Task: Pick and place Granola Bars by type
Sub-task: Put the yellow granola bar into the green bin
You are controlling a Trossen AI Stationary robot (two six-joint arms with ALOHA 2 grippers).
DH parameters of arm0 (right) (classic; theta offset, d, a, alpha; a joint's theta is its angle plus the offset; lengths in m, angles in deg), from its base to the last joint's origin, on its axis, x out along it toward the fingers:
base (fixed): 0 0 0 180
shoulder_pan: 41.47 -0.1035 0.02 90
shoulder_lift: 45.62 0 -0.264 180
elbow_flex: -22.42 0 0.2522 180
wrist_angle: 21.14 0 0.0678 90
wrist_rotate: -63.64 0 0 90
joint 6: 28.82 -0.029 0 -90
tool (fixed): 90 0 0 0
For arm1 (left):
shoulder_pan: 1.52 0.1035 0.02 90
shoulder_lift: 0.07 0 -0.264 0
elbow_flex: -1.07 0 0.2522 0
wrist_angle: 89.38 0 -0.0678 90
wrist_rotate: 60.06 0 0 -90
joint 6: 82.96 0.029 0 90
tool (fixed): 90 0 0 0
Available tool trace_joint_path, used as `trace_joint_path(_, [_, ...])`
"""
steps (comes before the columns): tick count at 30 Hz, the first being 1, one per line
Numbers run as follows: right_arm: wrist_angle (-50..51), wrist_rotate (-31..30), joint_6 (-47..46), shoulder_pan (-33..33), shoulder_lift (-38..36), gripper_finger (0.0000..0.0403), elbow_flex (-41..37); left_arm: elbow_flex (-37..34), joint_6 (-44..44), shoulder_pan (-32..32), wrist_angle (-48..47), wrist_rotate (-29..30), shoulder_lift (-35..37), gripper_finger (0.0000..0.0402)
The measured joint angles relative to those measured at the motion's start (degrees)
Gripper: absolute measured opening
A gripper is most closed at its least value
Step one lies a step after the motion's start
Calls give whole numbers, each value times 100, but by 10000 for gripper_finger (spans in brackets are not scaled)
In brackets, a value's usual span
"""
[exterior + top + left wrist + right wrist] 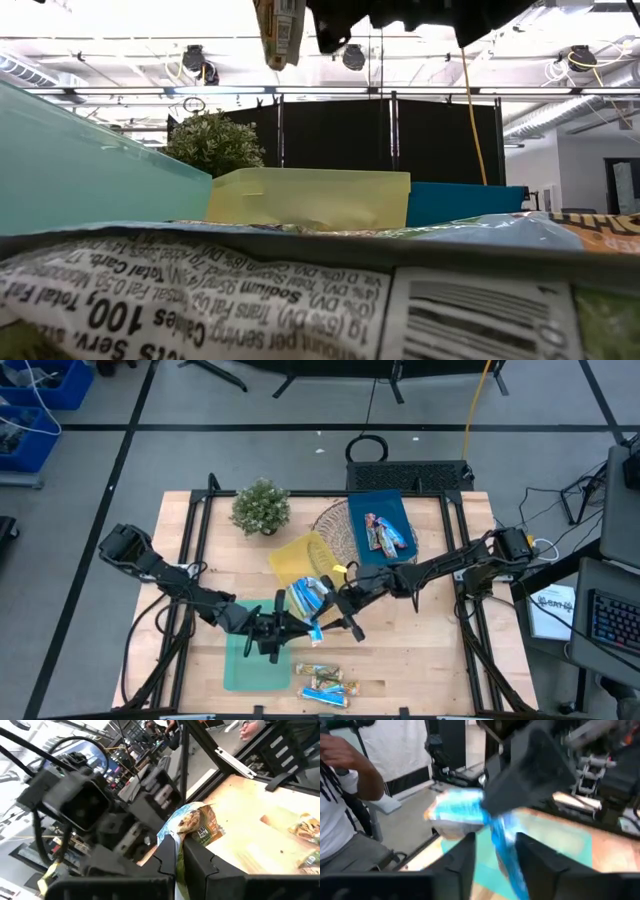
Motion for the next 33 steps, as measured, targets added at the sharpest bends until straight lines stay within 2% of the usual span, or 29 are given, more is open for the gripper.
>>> trace_joint_path(5, [394, -194, -12, -13, -108, 216, -10, 0, 61, -127, -192, 495, 112, 15])
trace_joint_path(10, [1271, -503, -18, 52, -647, 249, -18, -1, 30, -416, -538, 1020, 389, 14])
trace_joint_path(16, [2254, -628, -13, 57, -1326, 251, -18, 0, -512, -836, -1365, 1909, 716, 13])
trace_joint_path(20, [2735, -640, -18, 57, -1640, 243, -24, 0, -1314, -1145, -2099, 2423, 834, 12])
trace_joint_path(25, [3289, -929, -39, 33, -2015, 230, -77, 0, -2440, -1594, -2868, 3023, 850, 12])
trace_joint_path(29, [2788, -912, -40, 33, -2455, 220, -600, -23, -3349, -1976, -3302, 3484, 852, 12])
trace_joint_path(33, [1891, -922, -102, 70, -3083, 214, -1398, -226, -3908, -2345, -3288, 4063, 852, 12])
